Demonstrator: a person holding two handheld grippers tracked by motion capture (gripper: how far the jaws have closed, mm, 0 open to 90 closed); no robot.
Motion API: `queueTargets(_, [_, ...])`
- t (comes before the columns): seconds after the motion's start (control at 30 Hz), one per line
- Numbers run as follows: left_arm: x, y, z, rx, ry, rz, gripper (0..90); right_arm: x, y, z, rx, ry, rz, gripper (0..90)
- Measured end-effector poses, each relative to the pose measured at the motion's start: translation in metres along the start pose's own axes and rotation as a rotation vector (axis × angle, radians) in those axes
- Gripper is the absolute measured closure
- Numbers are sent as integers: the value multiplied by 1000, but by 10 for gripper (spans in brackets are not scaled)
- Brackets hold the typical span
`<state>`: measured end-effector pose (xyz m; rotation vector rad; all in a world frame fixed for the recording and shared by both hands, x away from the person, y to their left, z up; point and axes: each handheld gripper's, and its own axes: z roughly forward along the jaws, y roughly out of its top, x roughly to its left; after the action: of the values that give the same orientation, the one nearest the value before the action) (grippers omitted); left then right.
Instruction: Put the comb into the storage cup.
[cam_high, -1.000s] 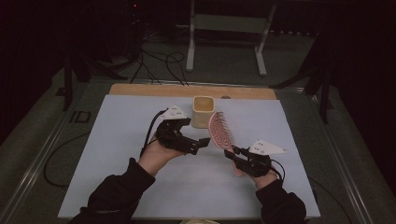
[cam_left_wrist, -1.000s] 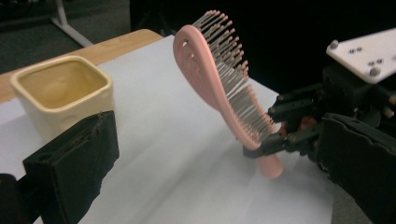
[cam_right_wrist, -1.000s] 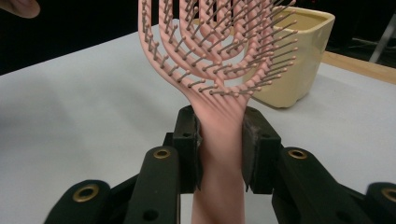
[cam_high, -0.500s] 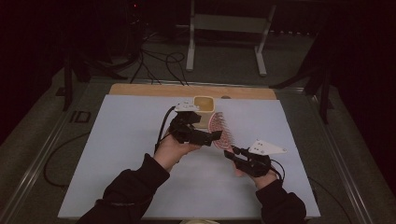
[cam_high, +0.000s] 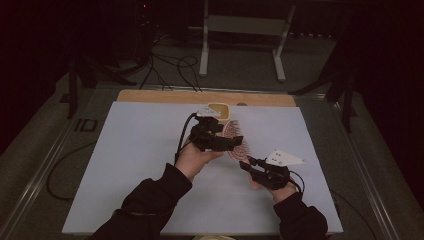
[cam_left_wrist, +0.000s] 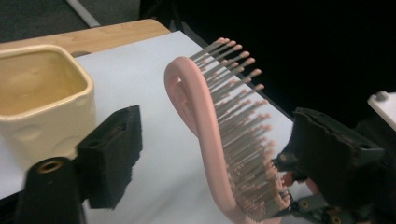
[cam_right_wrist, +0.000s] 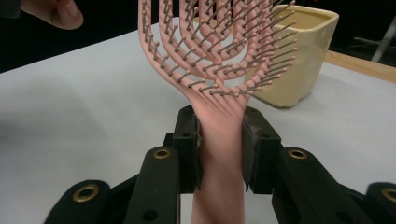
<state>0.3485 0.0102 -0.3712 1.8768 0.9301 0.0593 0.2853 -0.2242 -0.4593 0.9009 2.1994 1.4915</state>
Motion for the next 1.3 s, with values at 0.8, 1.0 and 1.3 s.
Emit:
queueTargets(0.8, [5,-5,8,-15,-101,-90,582,1,1,1,3,-19,-15,704])
queueTargets(1.0, [1,-3,8,-13,-94,-72,608,2,1,1,1,-15,-12,703])
queueTargets(1.3, [-8,1,7,-12,-100,-39,647,2,1,2,-2,-29,-9,701])
